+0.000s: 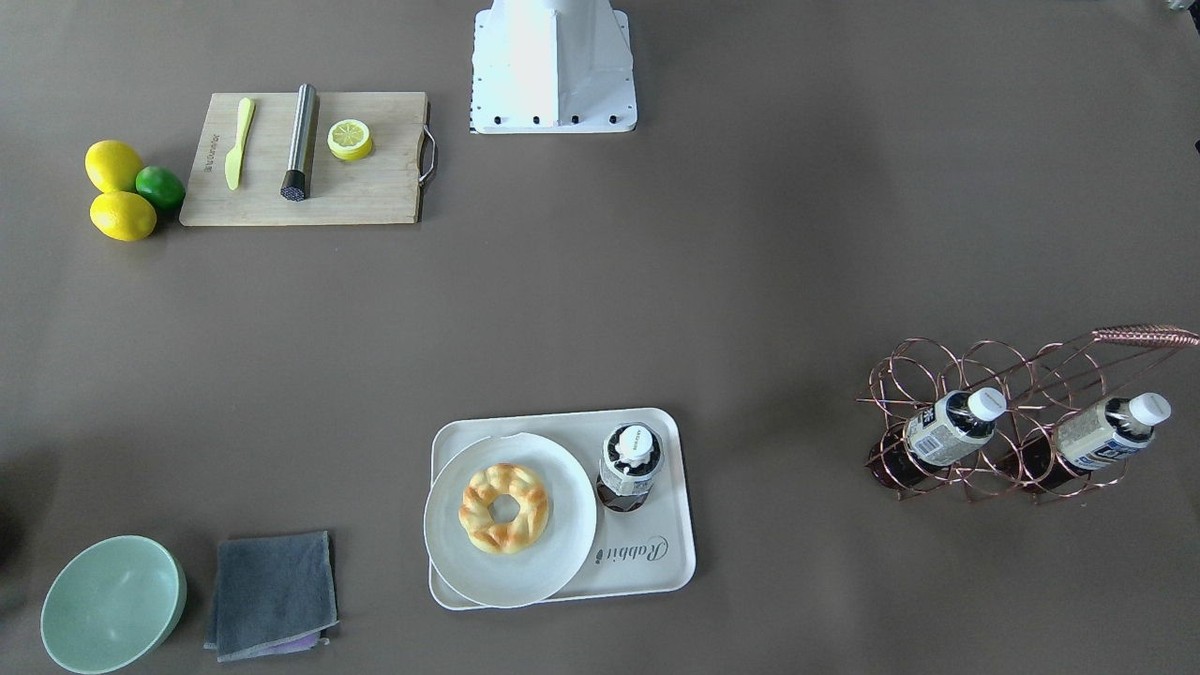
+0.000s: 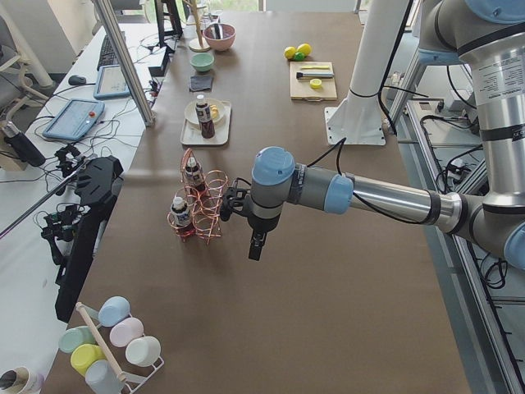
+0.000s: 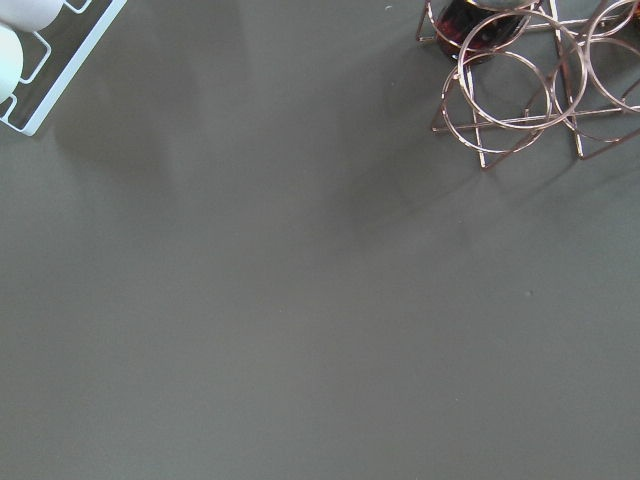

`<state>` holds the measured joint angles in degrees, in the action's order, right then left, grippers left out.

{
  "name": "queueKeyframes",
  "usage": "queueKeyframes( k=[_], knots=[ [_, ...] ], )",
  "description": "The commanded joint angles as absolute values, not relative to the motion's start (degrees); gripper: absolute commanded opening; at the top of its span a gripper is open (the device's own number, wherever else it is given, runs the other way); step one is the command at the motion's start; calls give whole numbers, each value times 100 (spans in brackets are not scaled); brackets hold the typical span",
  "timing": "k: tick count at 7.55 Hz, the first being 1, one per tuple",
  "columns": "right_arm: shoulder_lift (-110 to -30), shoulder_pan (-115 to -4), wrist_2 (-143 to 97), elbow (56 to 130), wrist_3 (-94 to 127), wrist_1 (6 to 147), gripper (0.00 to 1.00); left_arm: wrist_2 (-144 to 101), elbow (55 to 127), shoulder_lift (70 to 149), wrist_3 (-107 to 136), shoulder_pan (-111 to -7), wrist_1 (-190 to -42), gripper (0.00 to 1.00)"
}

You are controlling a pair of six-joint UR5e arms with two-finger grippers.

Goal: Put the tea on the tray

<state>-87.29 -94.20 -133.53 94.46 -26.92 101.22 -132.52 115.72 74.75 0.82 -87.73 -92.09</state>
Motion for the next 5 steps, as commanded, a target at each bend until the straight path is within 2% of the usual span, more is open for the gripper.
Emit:
queueKeyframes(
  k=[1,5],
  knots=[
    [-8675,-9422,-13377,9492,-2646,10125,100,-13254,11321,7471,70,-8937,-9246,97],
    [-8727,-9422,-13368,9545,-2408,10099,100,-13324,11189,7471,70,-9079,-9246,97]
  ],
)
